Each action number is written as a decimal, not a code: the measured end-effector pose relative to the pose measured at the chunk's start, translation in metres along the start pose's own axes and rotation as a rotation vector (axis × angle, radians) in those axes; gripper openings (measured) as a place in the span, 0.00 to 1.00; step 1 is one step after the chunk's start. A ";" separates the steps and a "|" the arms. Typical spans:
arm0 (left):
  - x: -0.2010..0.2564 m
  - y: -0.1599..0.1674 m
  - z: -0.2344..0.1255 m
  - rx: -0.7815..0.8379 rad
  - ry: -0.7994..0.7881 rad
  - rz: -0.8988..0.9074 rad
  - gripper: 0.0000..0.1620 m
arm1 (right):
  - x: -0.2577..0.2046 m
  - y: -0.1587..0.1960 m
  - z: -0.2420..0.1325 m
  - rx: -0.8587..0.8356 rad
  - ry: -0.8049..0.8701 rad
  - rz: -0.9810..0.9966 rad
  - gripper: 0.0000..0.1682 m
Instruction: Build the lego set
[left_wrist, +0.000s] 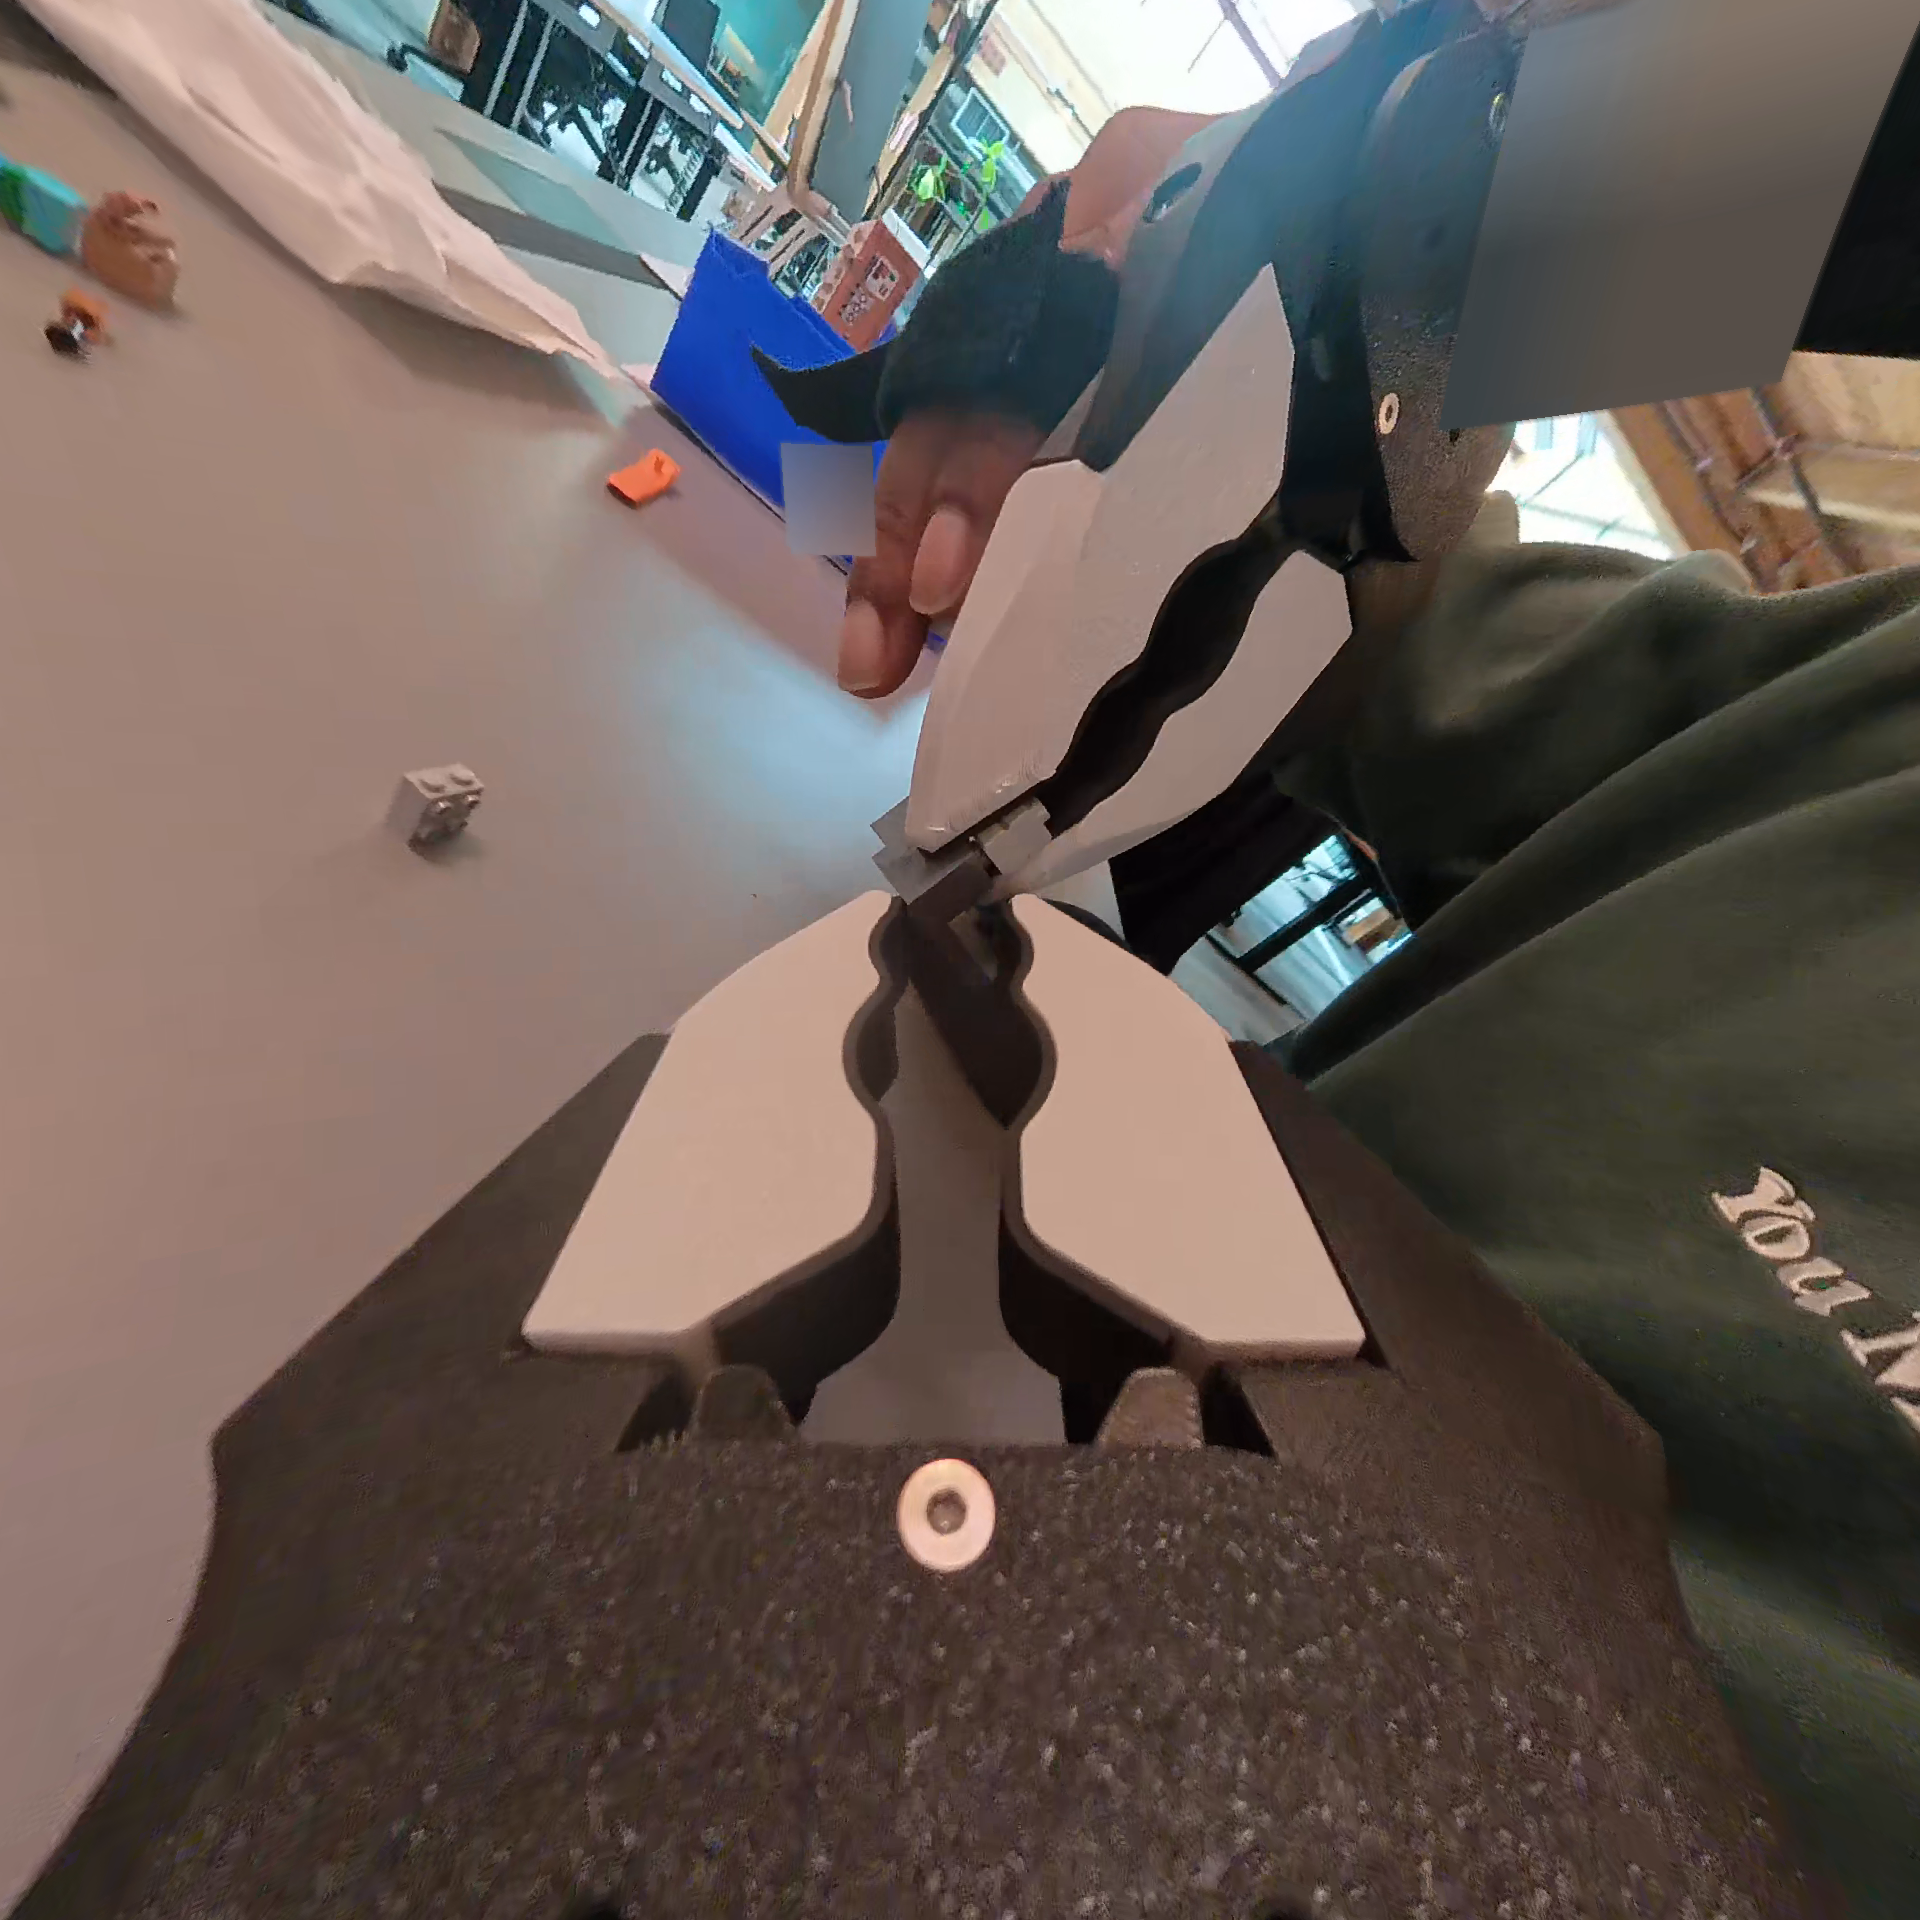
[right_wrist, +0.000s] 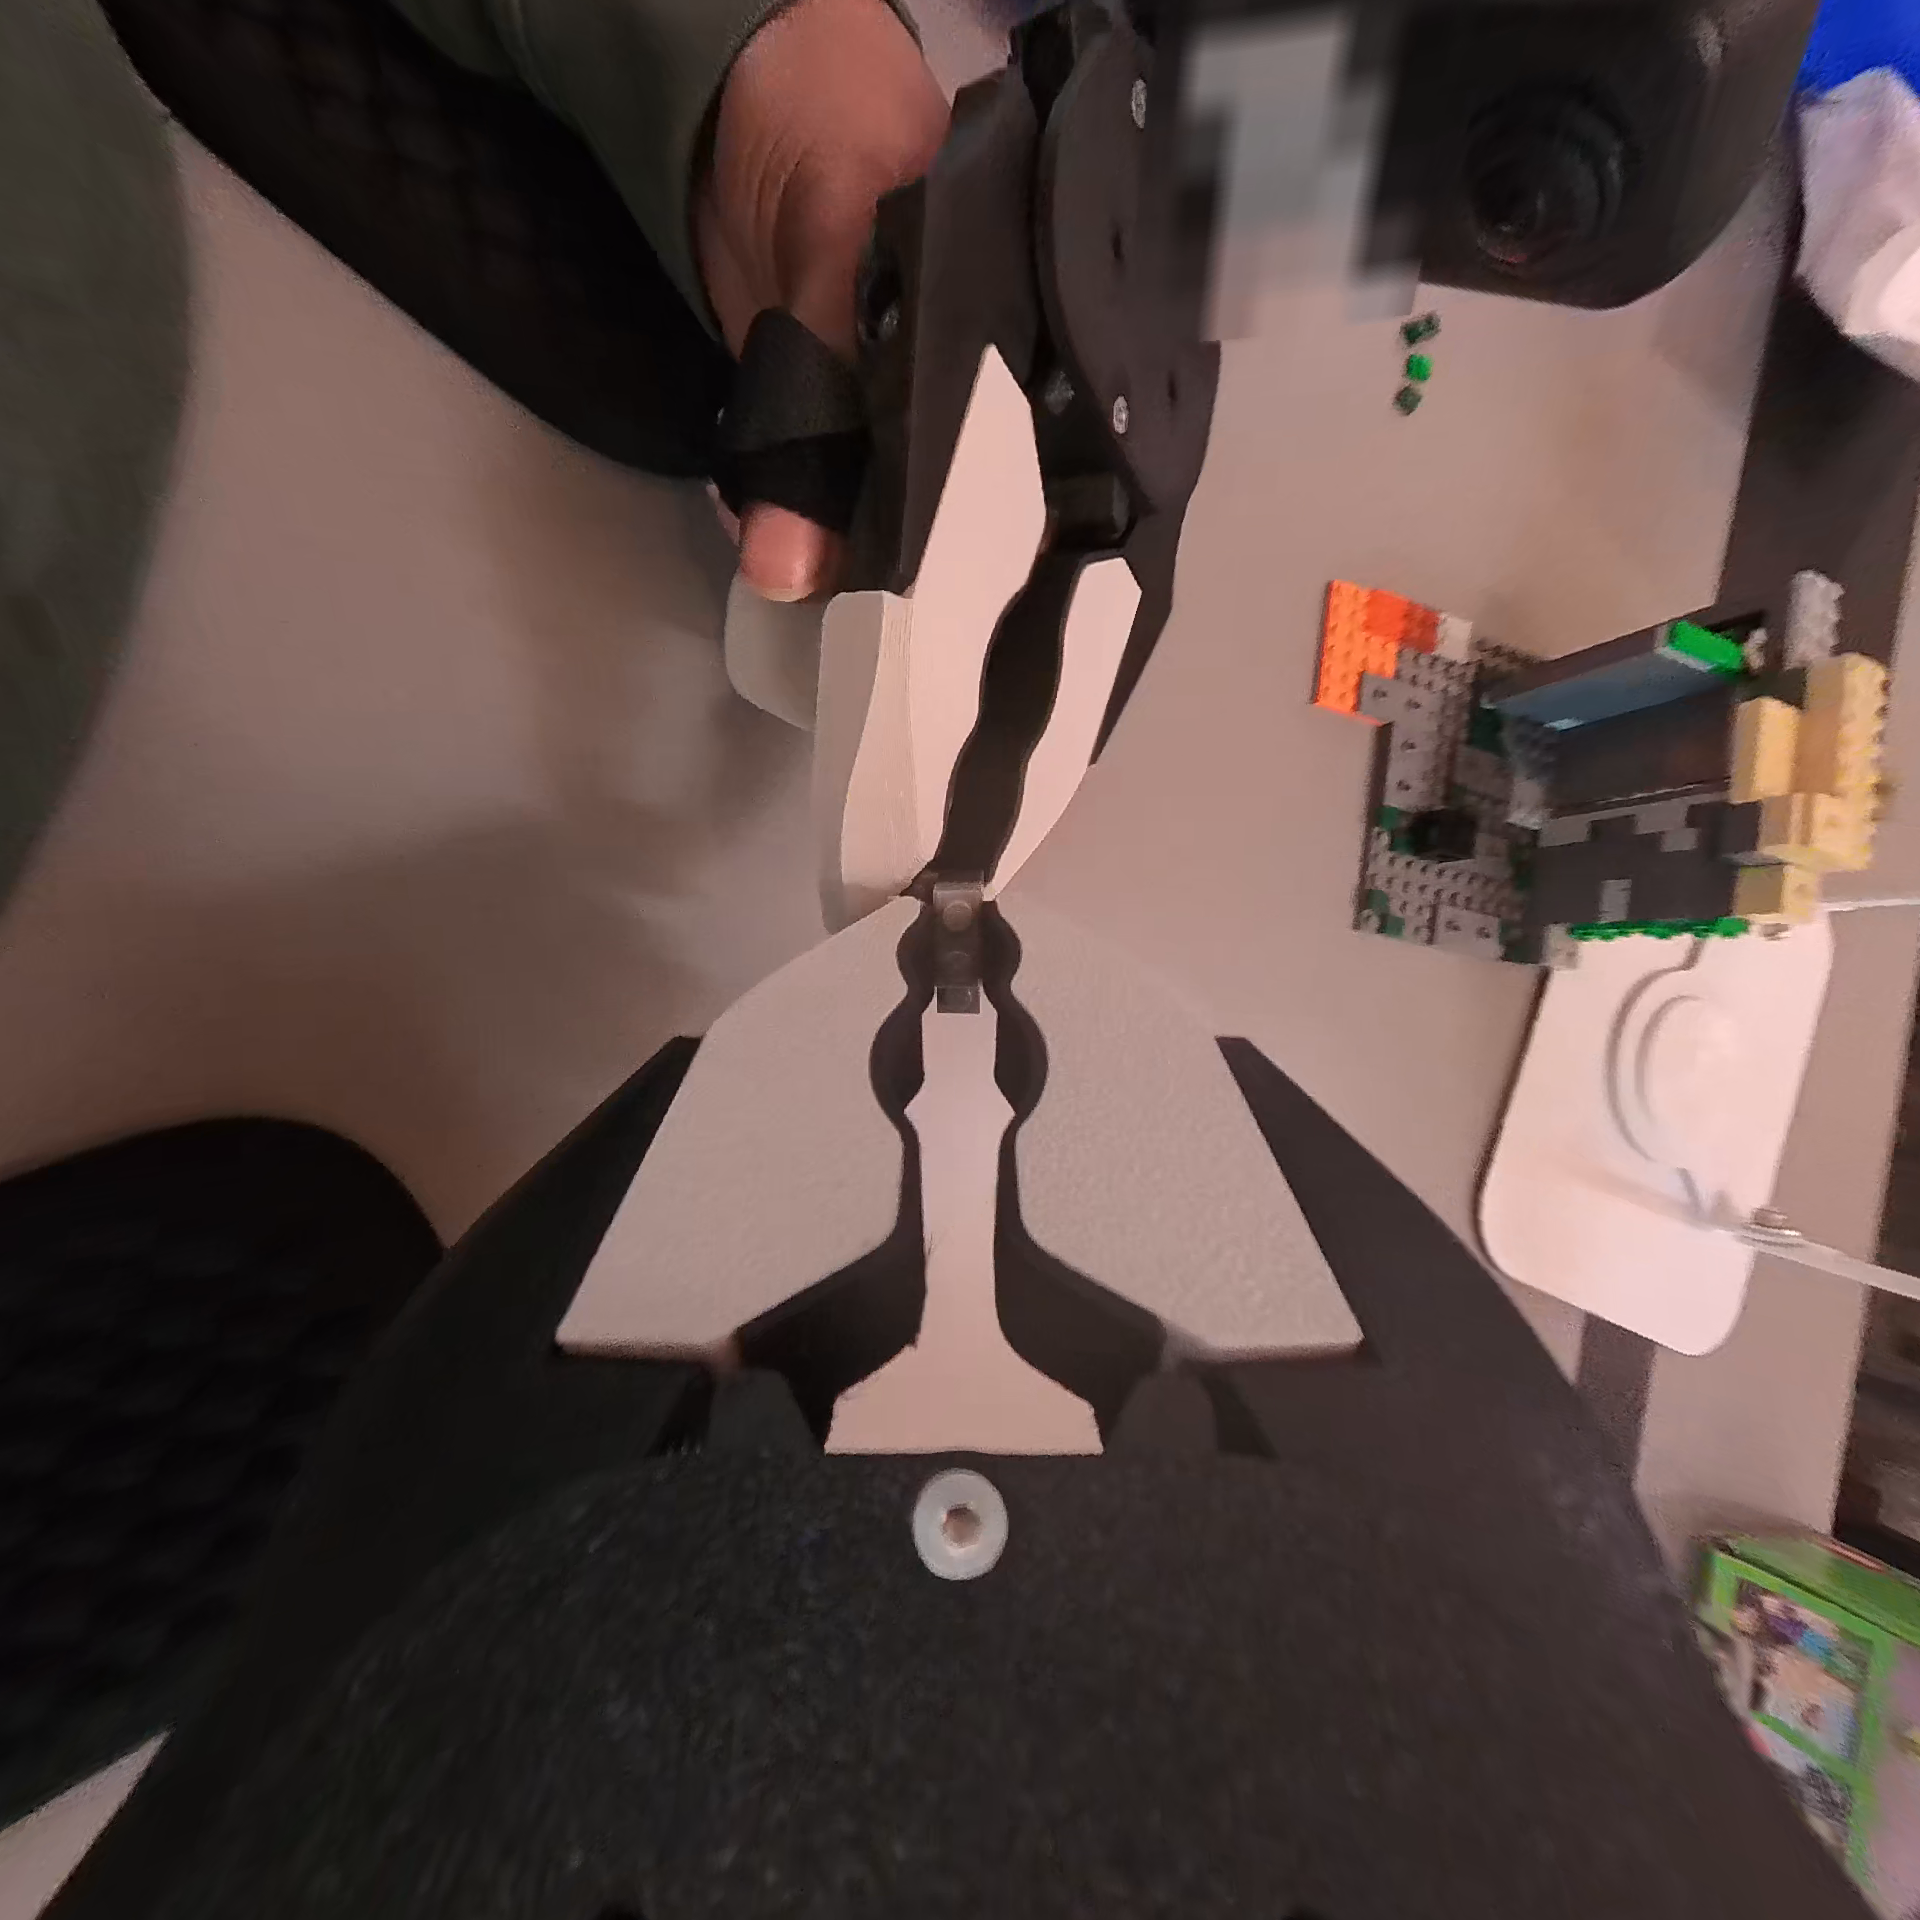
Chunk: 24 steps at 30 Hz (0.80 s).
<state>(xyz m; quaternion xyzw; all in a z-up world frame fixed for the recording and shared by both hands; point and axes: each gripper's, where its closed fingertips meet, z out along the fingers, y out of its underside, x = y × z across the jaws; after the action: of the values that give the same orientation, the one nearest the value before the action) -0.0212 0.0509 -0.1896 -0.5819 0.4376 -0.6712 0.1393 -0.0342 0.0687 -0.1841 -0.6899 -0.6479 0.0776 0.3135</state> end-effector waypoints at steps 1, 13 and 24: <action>-0.001 0.000 0.001 0.003 0.005 -0.023 0.09 | 0.000 0.002 0.000 -0.001 -0.017 0.009 0.05; -0.004 -0.005 0.002 0.055 0.059 -0.113 0.06 | 0.005 0.006 -0.003 0.016 -0.100 0.043 0.07; -0.008 -0.009 -0.001 0.080 0.033 -0.126 0.05 | 0.007 0.001 -0.006 0.023 -0.076 0.031 0.07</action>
<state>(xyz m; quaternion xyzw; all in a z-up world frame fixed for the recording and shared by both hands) -0.0172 0.0620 -0.1884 -0.5910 0.3754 -0.7050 0.1126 -0.0297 0.0732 -0.1779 -0.6928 -0.6474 0.1160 0.2955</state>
